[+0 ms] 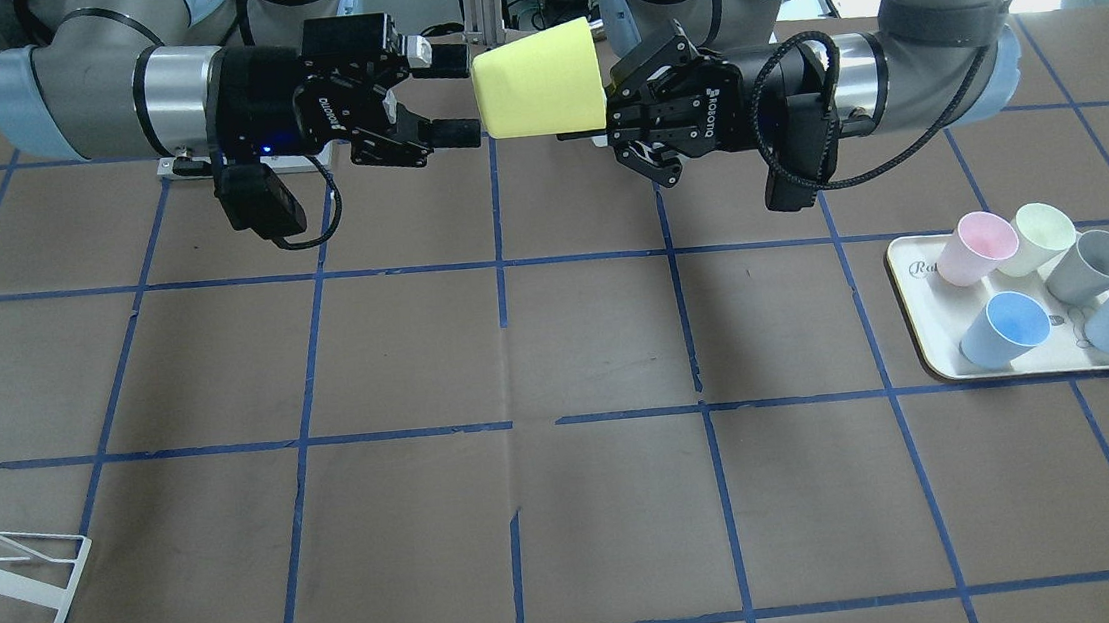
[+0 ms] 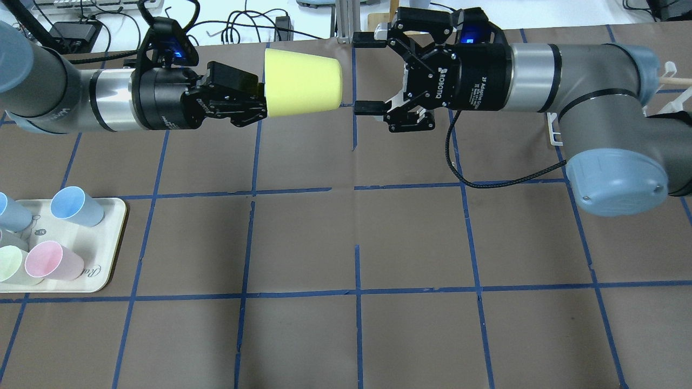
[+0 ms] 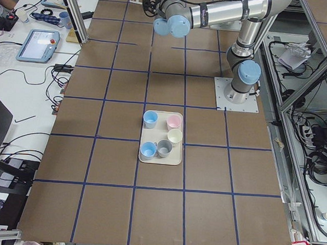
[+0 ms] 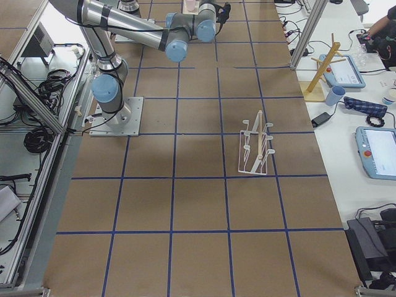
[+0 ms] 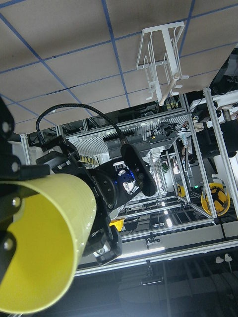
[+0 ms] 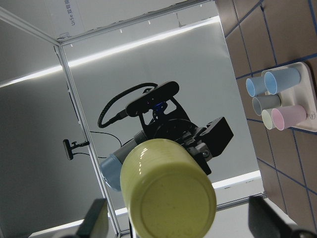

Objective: Transfer IKEA cup to right arm and place on rack

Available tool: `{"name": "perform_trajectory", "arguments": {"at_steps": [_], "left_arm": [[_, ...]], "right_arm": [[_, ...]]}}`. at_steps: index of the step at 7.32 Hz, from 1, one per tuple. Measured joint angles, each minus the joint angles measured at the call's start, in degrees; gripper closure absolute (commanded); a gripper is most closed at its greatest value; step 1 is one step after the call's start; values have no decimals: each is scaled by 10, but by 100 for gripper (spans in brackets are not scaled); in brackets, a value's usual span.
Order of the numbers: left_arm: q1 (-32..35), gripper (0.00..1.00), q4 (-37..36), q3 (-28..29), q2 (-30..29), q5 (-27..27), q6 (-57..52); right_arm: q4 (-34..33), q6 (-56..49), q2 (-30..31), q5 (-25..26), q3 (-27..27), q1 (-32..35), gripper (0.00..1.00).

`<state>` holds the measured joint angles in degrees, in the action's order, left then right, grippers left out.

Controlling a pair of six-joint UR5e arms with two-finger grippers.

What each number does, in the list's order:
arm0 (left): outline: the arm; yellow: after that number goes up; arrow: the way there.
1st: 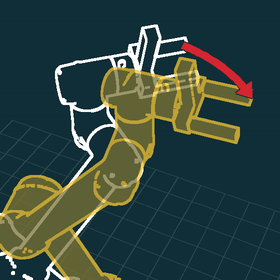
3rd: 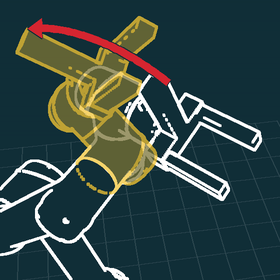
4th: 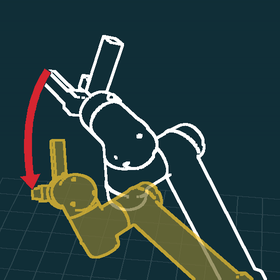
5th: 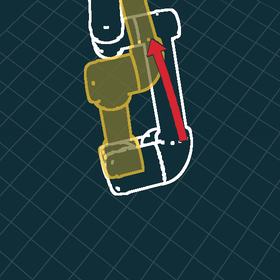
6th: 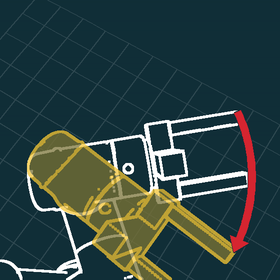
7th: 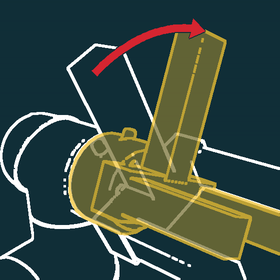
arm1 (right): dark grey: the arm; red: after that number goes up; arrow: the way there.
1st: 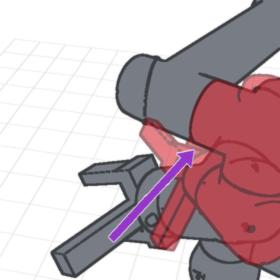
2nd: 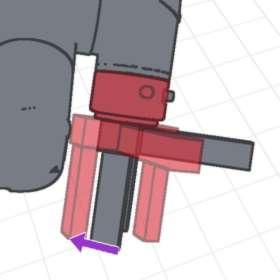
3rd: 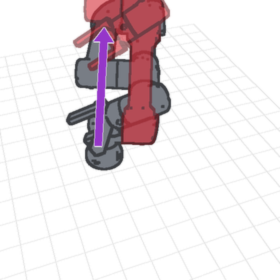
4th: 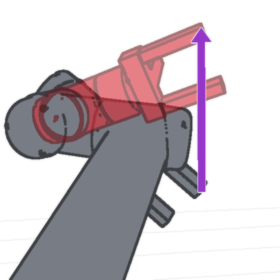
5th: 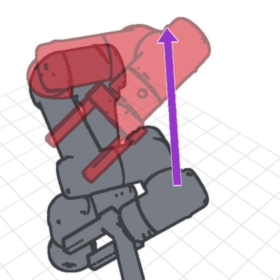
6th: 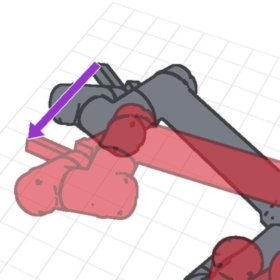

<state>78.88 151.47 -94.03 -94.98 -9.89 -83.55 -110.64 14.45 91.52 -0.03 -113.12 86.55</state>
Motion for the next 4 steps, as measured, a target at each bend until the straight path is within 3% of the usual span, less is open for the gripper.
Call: {"name": "perform_trajectory", "arguments": {"at_steps": [3,4], "left_arm": [[2,86,1,0,7,6,2],[3,85,0,0,8,7,2]], "right_arm": [[-5,26,1,-3,2,10,1],[-6,32,1,-4,3,13,10]]}}
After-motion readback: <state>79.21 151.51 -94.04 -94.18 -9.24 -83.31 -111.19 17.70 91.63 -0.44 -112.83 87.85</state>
